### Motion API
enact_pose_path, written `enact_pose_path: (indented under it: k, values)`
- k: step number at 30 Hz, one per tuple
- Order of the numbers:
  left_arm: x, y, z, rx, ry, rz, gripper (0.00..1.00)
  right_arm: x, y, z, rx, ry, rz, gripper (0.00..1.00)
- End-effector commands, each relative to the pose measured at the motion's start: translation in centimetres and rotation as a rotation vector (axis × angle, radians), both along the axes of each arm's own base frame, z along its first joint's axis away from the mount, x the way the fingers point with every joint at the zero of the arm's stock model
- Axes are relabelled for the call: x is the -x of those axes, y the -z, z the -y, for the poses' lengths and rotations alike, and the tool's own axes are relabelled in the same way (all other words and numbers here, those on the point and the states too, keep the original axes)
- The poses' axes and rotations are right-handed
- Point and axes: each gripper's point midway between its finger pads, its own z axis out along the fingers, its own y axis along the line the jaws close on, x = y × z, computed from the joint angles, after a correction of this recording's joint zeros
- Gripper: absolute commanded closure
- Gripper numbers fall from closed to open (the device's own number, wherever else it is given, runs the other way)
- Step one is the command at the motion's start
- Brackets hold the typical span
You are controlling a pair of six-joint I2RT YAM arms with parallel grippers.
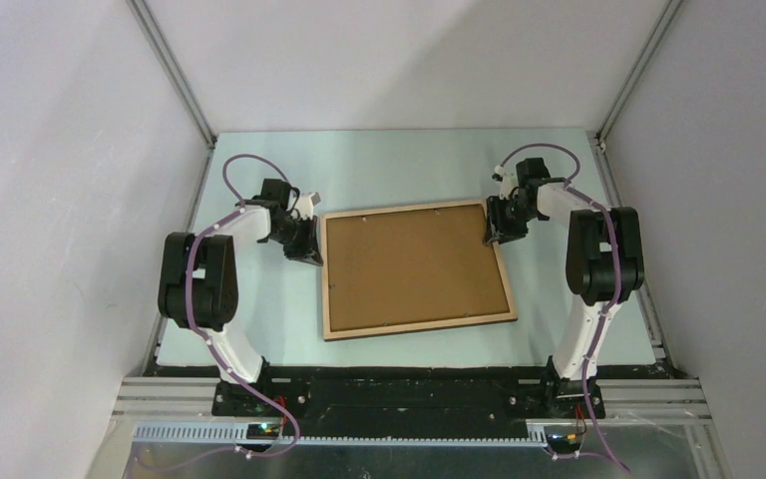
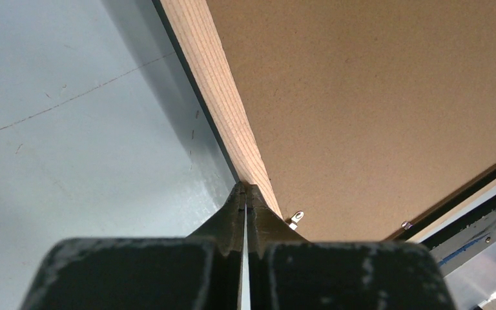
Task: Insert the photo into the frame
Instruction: Install the photo frame at the center of the board.
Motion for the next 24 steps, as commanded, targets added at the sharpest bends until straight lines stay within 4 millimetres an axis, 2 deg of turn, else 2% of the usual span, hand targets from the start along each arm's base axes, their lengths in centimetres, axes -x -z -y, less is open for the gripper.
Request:
enact_pose_path:
  k: [1, 12, 24]
  values:
    - [1.5, 1.1, 0.4, 0.009, 0.035, -0.066, 1.0, -0.5, 1.0, 0.1, 0.031, 0.014, -0.002, 0.54]
    - [1.4, 1.2, 0.4, 0.007, 0.035, -0.071, 1.0, -1.2, 1.3, 0.7, 0.062, 0.048, -0.012, 0.61]
    - [1.4, 1.4, 0.4, 0.005, 0.035, -0.074, 1.0, -2.0, 1.1, 0.2, 0.078, 0.034, -0.016, 0.59]
